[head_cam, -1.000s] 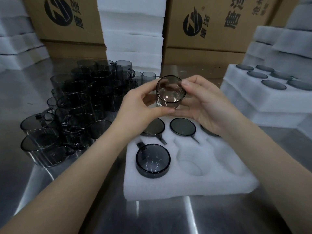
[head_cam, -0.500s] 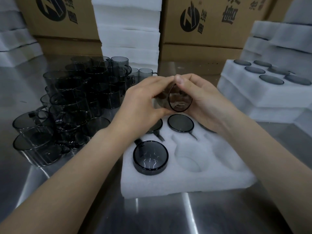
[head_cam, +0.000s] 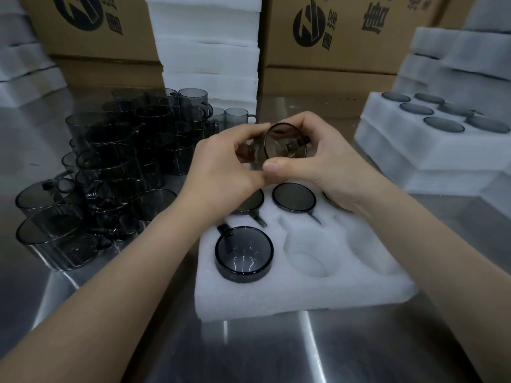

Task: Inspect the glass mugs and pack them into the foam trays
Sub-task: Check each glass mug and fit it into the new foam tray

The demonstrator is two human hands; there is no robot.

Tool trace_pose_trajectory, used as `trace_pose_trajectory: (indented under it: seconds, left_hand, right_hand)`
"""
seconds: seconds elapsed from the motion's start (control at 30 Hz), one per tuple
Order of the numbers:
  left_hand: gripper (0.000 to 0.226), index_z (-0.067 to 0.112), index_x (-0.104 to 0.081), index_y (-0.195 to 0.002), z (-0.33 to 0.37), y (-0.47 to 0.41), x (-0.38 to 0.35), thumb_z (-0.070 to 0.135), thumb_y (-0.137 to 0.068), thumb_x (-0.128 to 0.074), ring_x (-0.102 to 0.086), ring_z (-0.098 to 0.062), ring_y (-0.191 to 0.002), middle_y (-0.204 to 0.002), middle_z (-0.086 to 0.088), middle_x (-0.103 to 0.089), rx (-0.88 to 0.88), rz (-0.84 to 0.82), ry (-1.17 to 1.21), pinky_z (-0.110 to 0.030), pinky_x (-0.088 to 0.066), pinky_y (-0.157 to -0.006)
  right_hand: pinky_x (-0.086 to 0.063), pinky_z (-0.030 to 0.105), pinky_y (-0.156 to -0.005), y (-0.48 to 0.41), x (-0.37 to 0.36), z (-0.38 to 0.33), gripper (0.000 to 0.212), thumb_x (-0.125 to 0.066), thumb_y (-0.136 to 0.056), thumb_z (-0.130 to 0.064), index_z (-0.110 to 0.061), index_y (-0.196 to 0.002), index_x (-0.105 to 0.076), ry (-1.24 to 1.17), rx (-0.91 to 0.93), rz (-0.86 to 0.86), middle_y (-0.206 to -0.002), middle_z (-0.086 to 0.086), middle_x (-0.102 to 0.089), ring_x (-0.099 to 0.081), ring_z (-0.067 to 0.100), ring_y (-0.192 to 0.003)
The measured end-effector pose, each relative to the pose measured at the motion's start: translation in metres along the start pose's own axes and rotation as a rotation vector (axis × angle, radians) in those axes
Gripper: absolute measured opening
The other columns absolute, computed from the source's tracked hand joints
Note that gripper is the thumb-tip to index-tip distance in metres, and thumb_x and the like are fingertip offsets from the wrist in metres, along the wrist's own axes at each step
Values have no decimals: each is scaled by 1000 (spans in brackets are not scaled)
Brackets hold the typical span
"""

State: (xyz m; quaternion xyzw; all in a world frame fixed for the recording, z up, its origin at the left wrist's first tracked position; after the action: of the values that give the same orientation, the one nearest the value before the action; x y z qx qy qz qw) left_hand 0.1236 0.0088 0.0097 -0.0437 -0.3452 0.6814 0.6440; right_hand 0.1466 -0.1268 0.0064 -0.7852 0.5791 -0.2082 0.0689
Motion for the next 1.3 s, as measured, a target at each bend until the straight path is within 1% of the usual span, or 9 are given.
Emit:
trace_pose_trajectory:
  seconds: [0.1,0.23,0.33,0.5,0.67,0.83,1.07,1.2,1.3]
  left_hand:
    - [56,28,-67,-112,-6,-1,-1,16,-62,-90,-68,-8,-97,-104,9,-72,53,-21,145,-34,-54,-93]
    - [68,21,-56,-128,-7,-1,-5,4,-69,-84,-65,-9,-109,-118,1,-68,36,-69,245,-35,-51,-99]
    - [69,26,-44,-139,-4,0,-6,-1,-82,-73,-63,-12,-114,-123,-3,-64,-5,-116,289,-33,-50,-101]
    - [52,15,-40,-140,-1,-1,-1,-3,-94,-55,-61,-6,-113,-120,1,-63,-58,-95,327,-22,-47,-96]
    - [49,13,-35,-140,3,0,-2,7,-95,-51,-59,-9,-116,-120,2,-61,-88,-102,341,-23,-46,-98]
    - [58,21,-32,-139,5,2,-6,16,-87,-59,-55,-6,-120,-123,8,-57,-106,-144,267,-28,-43,-104]
    - [54,24,-50,-122,1,-1,10,31,-75,-76,-61,-5,-107,-113,13,-60,-66,85,124,-33,-49,-98]
    - [44,17,-55,-118,-6,-3,12,28,-78,-70,-64,0,-100,-107,11,-65,17,87,272,-21,-51,-87]
    - [37,12,-59,-116,-11,-4,6,26,-82,-63,-67,-14,-101,-104,1,-68,84,17,414,-28,-54,-81]
  right_hand:
    - [-57,30,-80,0,3,0,45,-84,-62,-13,-19,-102,-64,-29,10,-18,-94,-6,-72,-70,13,-91]
    - [-58,41,-81,-1,0,1,40,-76,-73,-6,-13,-111,-66,-189,-18,-97,-105,6,-71,-70,25,-94]
    - [-57,34,-81,1,-3,2,32,-65,-86,-10,-11,-119,-62,-288,-51,-162,-107,8,-71,-70,23,-93]
    - [-59,29,-78,1,-5,7,34,-43,-100,-19,-4,-128,-55,-366,-123,-155,-109,15,-71,-74,25,-87]
    - [-60,30,-65,0,2,13,18,-47,-101,-18,-2,-103,-55,-374,-195,-63,-94,10,-66,-73,26,-72]
    - [-50,26,-54,1,-6,12,31,-41,-104,-25,-10,-79,-52,-247,-204,-138,-71,8,-59,-58,22,-59]
    - [-44,24,-55,2,-8,8,26,-45,-97,-25,-12,-79,-60,-260,-126,-197,-72,4,-56,-53,16,-61]
    - [-47,24,-57,3,-10,2,28,-44,-98,-17,-14,-90,-71,-346,-51,-218,-72,1,-60,-55,13,-60]
    - [-49,24,-57,4,-9,-7,23,-48,-95,-9,-13,-95,-71,-331,43,-189,-68,-1,-60,-57,13,-58]
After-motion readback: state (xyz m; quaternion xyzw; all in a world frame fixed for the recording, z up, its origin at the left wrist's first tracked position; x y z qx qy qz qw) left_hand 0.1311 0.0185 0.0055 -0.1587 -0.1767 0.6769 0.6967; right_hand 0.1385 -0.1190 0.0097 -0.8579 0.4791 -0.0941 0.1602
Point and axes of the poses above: each hand's wrist, its own y-axis away from the middle knuckle, its own x-axis out of the back of the hand, z = x × y, the point moved 9 cm from there along -y, towards the middle knuckle
